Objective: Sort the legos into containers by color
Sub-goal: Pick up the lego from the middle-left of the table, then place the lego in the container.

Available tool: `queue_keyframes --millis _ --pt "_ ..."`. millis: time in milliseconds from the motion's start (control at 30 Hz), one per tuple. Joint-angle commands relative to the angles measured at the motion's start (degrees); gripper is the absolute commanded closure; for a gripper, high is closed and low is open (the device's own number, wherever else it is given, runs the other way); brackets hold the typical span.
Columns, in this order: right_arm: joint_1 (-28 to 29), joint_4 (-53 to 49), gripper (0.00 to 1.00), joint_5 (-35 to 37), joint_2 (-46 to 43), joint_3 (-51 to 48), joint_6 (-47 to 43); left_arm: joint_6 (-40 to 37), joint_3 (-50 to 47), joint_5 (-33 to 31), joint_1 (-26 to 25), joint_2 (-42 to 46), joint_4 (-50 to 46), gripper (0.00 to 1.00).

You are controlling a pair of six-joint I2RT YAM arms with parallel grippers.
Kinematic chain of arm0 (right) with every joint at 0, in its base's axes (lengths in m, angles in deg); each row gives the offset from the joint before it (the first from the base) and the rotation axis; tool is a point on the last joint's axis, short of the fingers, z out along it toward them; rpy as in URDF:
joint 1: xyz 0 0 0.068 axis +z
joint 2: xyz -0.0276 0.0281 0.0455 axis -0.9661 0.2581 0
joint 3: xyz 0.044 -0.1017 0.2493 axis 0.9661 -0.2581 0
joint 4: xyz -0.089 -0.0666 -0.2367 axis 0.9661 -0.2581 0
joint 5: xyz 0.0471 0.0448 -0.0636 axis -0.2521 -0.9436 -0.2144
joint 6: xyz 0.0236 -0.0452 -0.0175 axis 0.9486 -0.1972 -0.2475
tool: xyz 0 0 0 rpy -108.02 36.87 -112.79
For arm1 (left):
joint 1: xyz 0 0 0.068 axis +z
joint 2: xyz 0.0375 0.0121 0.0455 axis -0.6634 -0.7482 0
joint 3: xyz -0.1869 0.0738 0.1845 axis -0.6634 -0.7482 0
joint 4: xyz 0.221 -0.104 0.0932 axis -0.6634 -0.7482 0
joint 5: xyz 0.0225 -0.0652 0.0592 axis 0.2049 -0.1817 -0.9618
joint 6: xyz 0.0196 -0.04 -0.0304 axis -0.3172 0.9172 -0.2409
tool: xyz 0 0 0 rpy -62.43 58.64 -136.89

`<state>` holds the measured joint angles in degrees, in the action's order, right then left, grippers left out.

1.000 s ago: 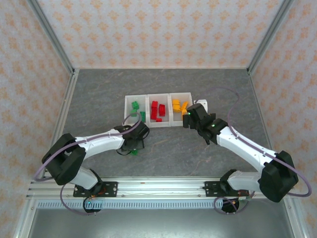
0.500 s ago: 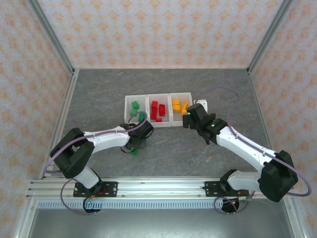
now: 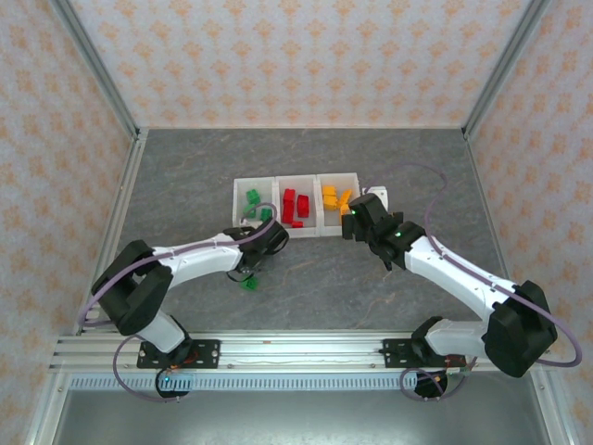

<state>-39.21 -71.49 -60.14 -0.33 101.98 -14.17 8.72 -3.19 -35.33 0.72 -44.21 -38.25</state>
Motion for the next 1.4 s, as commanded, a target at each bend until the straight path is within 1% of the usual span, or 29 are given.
queue_keyframes --millis 0,233,333,433,500,633,767,867,967,1133,1300,1367 --pt "-0.24 -1.04 0.0 1.1 0.69 1.96 -0.3 -0.88 1.81 -3.6 0.12 3.73 1.23 0.72" --pt "-0.24 -1.22 0.0 1.13 0.78 2.22 -0.42 -2.41 6.57 -8.7 0.14 6.13 1.06 0.72" --pt "-0.24 -1.52 0.0 1.13 0.82 2.49 -0.53 -3.4 9.96 -11.15 0.35 4.91 1.68 0.71" --pt "-0.24 -1.96 0.0 1.31 0.74 2.66 -0.65 -4.98 14.32 -12.42 1.87 1.79 1.23 0.7" --pt "-0.24 -2.06 0.0 1.41 0.74 2.66 -0.65 -7.41 15.7 -11.3 3.68 0.09 3.61 0.69" --pt "-0.24 -2.06 0.0 0.92 0.65 2.34 -0.5 -9.75 15.83 -5.62 8.72 -1.61 9.54 0.69" --pt "-0.24 -2.34 0.0 0.67 1.16 2.71 -0.5 -13.24 17.76 -4.4 11.97 -4.59 12.62 0.69" --pt "-0.24 -2.32 0.0 0.65 1.57 3.1 -0.64 -14.27 20.26 -2.14 14.08 -7.66 13.24 0.68" --pt "-0.24 -2.14 0.0 0.32 2.07 3.19 -0.49 -15.02 21.48 -0.23 14.9 -9.95 15.37 0.66" --pt "-0.24 -2.47 0.0 0.28 2.58 3.41 -0.76 -15.41 23.26 2.33 15.45 -12.8 18.41 0.58" --pt "-0.24 -2.54 0.0 0.42 2.74 3.54 -0.79 -16.22 25.05 2.96 16.17 -15.06 19.68 0.52" --pt "-0.24 -2.5 0.0 0.42 2.83 3.5 -0.85 -16.58 24.89 2.61 16.32 -14.77 20.27 0.47"
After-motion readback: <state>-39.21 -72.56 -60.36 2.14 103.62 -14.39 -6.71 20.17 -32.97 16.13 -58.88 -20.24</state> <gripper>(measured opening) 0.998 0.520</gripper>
